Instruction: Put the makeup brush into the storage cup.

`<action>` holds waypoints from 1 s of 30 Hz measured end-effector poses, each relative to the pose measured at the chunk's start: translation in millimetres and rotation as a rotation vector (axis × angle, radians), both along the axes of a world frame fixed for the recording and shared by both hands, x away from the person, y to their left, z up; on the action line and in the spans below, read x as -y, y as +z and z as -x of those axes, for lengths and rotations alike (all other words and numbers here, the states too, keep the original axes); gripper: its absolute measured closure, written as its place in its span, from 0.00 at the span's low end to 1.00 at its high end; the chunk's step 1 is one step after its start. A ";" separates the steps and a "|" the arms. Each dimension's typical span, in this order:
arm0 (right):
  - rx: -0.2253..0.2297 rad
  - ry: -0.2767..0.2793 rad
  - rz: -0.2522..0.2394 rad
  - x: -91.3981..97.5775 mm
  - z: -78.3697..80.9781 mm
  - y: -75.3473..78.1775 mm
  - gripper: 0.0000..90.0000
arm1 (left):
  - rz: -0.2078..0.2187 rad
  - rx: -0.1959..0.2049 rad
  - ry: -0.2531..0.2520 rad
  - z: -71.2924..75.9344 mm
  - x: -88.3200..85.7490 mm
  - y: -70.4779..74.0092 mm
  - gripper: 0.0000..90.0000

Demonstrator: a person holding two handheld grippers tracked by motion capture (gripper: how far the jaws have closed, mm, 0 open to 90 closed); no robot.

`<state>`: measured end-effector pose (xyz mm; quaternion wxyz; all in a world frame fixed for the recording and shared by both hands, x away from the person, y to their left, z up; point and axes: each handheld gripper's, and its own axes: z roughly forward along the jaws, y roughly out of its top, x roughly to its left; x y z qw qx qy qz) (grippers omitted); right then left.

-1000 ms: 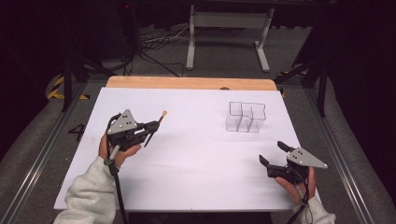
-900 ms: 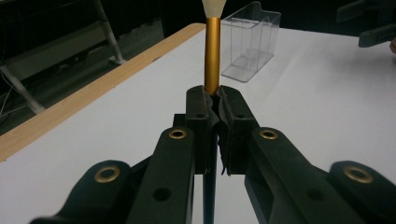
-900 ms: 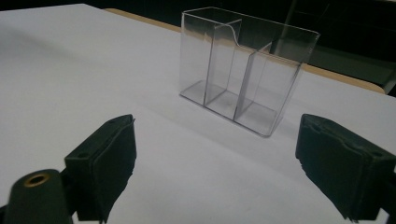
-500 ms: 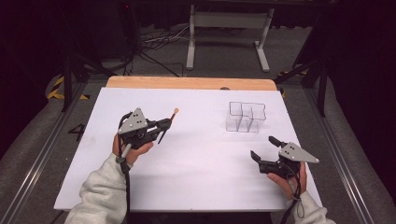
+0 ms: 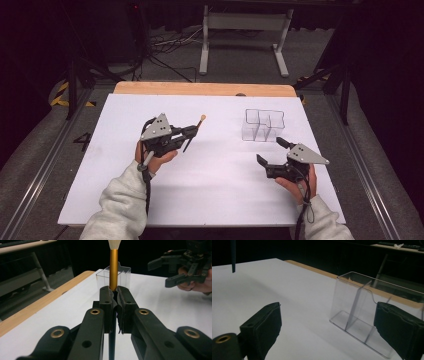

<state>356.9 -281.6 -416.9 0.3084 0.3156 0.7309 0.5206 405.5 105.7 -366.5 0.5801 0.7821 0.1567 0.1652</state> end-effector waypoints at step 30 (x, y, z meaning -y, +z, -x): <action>-0.033 0.230 -0.141 -112.6 -22.9 2.5 0.26 | 0.131 -0.066 -0.073 1.1 44.7 -26.5 0.93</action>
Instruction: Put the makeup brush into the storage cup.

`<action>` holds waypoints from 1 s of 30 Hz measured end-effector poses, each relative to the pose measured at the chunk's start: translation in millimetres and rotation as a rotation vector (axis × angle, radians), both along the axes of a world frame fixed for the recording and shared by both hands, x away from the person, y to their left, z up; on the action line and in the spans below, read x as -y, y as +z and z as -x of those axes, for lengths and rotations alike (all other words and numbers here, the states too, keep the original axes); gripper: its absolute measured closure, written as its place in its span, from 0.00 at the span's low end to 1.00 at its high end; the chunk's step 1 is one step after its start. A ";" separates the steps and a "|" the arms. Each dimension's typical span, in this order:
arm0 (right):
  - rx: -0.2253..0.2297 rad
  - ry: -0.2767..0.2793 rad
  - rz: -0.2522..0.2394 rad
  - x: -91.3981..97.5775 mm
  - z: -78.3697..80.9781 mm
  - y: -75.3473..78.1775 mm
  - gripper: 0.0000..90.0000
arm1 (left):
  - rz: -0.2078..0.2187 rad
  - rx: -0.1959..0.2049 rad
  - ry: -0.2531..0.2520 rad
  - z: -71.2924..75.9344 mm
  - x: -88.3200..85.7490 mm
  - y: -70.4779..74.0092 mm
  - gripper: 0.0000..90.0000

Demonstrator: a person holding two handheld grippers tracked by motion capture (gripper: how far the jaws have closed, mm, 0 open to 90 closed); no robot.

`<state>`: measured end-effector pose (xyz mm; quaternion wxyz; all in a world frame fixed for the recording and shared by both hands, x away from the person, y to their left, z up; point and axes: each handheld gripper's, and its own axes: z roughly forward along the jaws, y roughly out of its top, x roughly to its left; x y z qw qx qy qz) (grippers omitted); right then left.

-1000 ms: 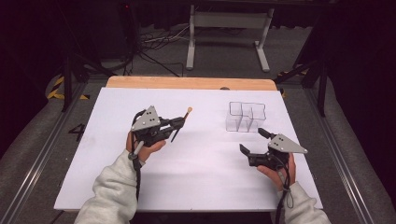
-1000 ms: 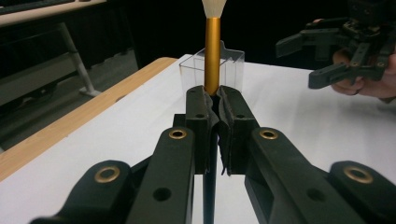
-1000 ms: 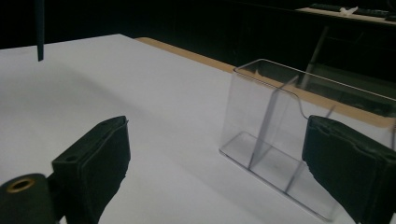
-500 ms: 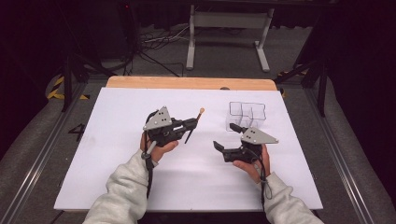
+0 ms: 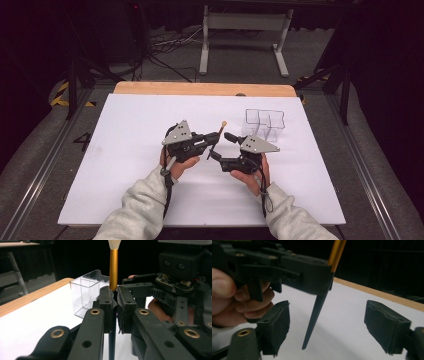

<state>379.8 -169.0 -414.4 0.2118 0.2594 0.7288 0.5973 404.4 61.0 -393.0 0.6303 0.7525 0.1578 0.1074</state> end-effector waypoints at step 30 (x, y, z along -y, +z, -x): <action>-0.035 0.019 0.025 3.0 1.0 0.6 0.93 | -0.015 0.007 -0.007 4.2 9.7 -6.3 0.93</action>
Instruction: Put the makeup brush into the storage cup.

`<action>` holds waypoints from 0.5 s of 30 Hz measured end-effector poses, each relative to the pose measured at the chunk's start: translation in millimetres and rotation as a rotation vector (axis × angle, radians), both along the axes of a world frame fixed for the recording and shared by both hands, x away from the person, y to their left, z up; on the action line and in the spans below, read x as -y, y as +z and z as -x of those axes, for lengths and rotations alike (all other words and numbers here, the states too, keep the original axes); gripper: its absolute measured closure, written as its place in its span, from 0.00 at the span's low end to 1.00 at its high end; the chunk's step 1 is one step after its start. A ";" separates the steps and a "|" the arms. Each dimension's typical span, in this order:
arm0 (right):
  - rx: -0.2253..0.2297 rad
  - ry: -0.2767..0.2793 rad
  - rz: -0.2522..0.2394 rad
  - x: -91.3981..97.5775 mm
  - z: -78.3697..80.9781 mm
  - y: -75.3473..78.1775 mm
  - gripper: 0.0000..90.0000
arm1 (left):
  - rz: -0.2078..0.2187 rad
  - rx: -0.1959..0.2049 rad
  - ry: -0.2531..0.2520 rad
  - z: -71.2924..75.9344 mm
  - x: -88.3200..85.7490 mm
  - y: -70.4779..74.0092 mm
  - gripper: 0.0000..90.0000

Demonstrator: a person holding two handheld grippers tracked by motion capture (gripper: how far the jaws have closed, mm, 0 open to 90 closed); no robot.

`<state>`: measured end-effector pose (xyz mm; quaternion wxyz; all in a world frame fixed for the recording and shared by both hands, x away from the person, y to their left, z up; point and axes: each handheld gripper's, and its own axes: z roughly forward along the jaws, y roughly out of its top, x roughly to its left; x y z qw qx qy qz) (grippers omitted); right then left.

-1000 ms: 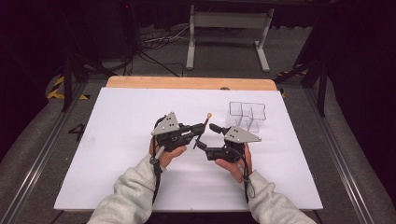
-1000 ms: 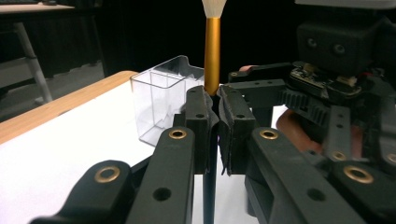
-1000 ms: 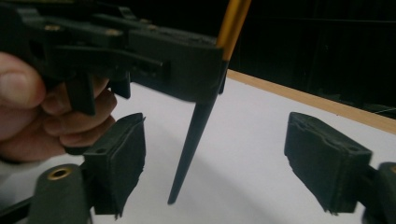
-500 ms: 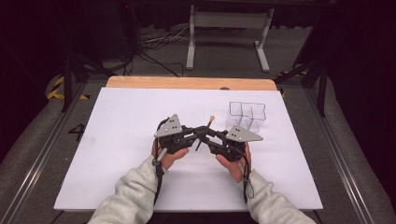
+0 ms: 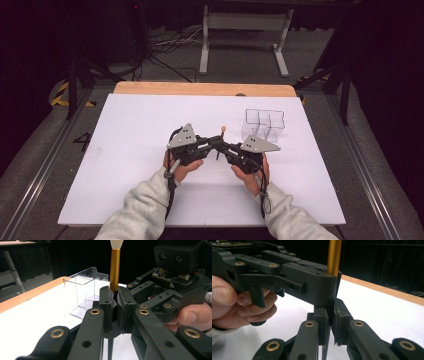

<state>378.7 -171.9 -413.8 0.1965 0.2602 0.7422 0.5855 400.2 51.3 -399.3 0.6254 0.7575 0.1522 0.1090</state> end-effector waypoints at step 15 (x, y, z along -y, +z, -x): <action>0.005 -0.049 0.063 6.0 -1.0 -0.2 0.93 | 0.001 0.059 0.046 5.3 -6.3 6.4 0.88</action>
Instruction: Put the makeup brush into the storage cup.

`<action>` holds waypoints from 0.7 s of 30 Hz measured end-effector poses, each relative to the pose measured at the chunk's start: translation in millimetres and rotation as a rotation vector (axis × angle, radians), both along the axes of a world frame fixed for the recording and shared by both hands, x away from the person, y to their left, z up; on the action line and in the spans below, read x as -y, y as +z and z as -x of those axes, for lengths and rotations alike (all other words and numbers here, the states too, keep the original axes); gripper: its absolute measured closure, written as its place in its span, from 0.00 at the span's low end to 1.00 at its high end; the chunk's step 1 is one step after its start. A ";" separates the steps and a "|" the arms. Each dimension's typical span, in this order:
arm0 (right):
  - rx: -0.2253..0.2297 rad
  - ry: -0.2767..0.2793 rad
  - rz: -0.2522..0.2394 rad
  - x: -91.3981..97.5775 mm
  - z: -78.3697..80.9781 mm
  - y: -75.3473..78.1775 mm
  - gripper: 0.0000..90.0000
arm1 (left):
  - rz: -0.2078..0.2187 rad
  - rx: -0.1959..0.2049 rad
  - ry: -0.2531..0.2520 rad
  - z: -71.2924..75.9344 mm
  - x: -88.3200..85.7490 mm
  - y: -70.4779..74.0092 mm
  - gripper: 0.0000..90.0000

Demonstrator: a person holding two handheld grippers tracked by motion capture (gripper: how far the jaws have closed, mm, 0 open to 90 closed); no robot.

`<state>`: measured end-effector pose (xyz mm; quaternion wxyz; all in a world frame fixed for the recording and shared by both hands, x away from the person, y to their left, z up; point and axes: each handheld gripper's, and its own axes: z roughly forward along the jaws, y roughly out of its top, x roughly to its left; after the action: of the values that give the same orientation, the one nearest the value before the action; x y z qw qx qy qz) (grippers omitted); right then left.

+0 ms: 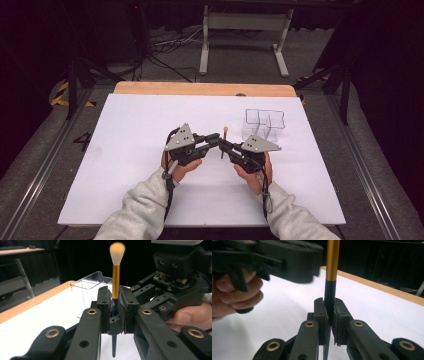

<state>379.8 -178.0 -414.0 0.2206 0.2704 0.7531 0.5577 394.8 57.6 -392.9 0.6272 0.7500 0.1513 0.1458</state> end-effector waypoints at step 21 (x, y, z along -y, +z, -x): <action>0.035 -0.056 0.042 25.4 -2.8 6.9 0.93 | -0.138 0.066 0.188 10.4 -40.9 -1.1 0.27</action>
<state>382.5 -203.3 -407.1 0.2552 0.2769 0.7527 0.5400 384.4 98.5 -393.9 0.5623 0.7687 0.1897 0.2385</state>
